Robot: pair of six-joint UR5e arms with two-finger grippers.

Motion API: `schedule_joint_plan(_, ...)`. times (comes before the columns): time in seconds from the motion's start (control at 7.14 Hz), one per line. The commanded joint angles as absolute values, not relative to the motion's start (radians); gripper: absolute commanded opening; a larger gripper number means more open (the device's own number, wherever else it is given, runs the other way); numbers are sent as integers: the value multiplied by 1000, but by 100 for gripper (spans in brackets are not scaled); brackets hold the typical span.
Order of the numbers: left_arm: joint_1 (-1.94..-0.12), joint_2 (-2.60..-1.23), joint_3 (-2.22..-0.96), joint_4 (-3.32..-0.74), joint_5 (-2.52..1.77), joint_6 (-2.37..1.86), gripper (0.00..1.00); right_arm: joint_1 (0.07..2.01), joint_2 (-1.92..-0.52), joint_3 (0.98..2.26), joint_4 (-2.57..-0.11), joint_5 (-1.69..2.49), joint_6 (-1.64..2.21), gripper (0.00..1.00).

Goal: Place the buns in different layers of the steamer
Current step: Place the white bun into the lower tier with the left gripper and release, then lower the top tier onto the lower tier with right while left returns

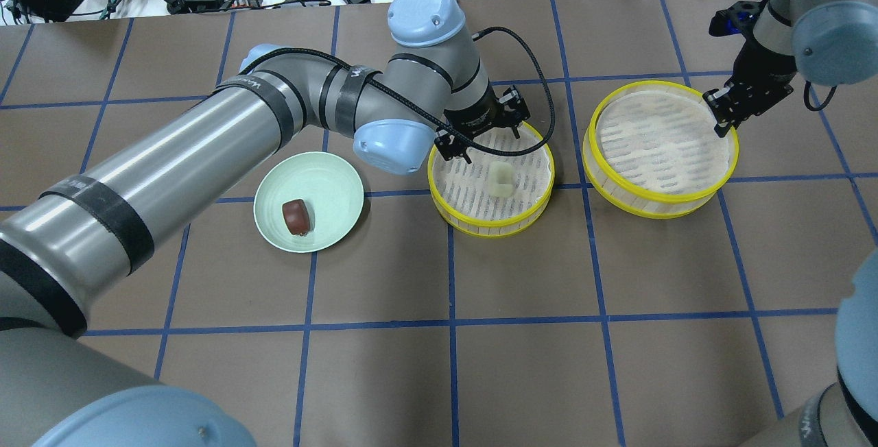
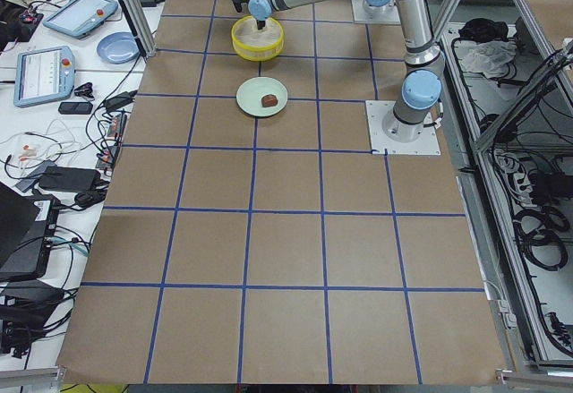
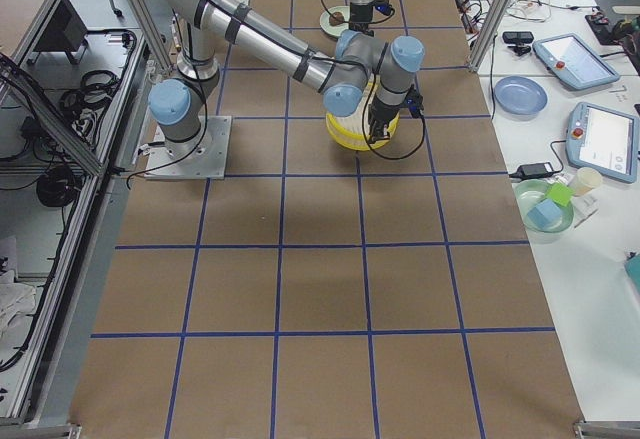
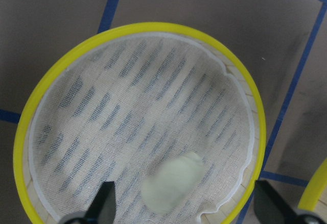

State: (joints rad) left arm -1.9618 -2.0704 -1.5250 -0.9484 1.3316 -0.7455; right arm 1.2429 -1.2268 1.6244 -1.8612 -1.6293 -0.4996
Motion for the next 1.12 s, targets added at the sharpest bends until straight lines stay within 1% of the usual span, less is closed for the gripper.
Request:
schedule_joint_plan(0.0, -1933, -2043, -1522, -953, 1353, -709, 100, 1253, -1239, 1624, -1867, -1628, -491, 5)
schedule_joint_plan(0.14, -1845, -2013, -1538, -980, 1405, -564, 100, 1285, -1252, 1621, -1858, -1621, -426, 5)
schedule_joint_plan(0.28, -1756, -1972, -1561, -1088, 1417, -356, 100, 1366, -1265, 1623, -1856, -1624, -354, 5)
schedule_joint_plan(0.42, -1676, -1953, -1618, -1113, 1560, -122, 100, 1481, -1267, 1621, -1845, -1624, -218, 5)
schedule_joint_plan(0.56, -1616, -1931, -1697, -1105, 1634, -18, 100, 1577, -1266, 1620, -1854, -1621, -40, 5)
schedule_joint_plan(0.7, -1556, -1921, -1751, -1109, 1634, 10, 100, 1644, -1258, 1620, -1856, -1618, 54, 5)
schedule_joint_plan(0.84, -1511, -1922, -1787, -1117, 1632, 58, 100, 1696, -1250, 1620, -1865, -1585, 125, 6)
schedule_joint_plan(0.98, -1499, -1922, -1820, -1117, 1628, 60, 100, 1701, -1238, 1620, -1865, -1580, 141, 6)
